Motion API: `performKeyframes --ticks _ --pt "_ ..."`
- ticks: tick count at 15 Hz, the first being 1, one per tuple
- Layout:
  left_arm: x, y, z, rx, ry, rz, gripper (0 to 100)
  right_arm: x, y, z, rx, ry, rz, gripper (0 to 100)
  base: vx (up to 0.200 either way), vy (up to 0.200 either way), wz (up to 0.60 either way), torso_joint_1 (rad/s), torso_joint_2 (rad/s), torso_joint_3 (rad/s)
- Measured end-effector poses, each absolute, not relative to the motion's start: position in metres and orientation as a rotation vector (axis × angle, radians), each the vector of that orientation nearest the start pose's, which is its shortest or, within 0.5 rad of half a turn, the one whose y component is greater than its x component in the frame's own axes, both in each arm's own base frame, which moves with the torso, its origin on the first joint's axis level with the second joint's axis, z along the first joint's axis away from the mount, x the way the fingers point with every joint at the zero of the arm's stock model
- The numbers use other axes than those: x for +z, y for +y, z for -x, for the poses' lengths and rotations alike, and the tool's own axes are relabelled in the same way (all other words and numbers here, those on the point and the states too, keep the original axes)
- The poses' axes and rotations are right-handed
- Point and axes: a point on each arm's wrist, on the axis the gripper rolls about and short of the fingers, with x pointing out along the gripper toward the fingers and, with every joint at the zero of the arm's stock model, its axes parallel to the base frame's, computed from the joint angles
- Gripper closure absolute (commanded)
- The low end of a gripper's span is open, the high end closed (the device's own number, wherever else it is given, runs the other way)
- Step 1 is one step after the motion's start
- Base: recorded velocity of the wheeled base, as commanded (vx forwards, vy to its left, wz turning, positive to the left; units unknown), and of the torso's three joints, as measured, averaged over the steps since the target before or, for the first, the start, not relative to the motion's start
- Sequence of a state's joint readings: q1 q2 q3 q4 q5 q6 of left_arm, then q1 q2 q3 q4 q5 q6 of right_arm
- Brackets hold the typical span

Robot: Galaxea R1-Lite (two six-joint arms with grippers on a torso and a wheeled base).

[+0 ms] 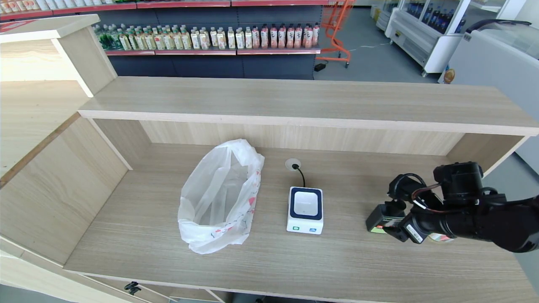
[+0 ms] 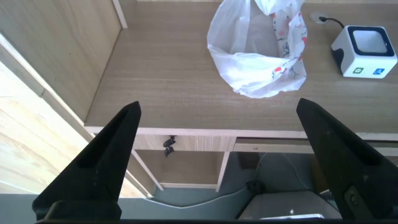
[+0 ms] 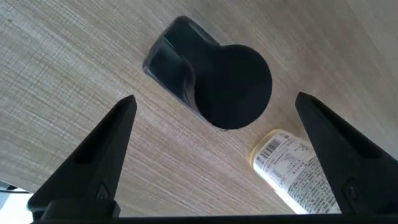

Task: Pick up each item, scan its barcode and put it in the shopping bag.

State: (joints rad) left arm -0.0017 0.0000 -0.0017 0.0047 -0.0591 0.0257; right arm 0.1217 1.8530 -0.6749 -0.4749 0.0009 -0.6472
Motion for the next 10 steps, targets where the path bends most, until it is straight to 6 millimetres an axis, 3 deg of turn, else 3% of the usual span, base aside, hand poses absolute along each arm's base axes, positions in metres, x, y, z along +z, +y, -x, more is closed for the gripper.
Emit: performKeyframes --ticks 5,6,10 --pt "0.075 -0.001 0.023 -0.061 0.002 -0.026 0 0.075 0.047 -0.306 0.385 0.611 0.664 0 0.000 0.000 0.00 0.000 0.00 0.000" --pt "0.075 -0.001 0.023 -0.061 0.002 -0.026 0 0.073 0.049 -0.308 0.394 0.603 0.663 100 0.000 0.000 0.00 0.000 0.00 0.000" --pt "0.076 -0.001 0.023 -0.061 0.002 -0.026 0 0.066 0.056 -0.317 0.410 0.581 0.661 100 0.000 0.000 0.00 0.000 0.00 0.000"
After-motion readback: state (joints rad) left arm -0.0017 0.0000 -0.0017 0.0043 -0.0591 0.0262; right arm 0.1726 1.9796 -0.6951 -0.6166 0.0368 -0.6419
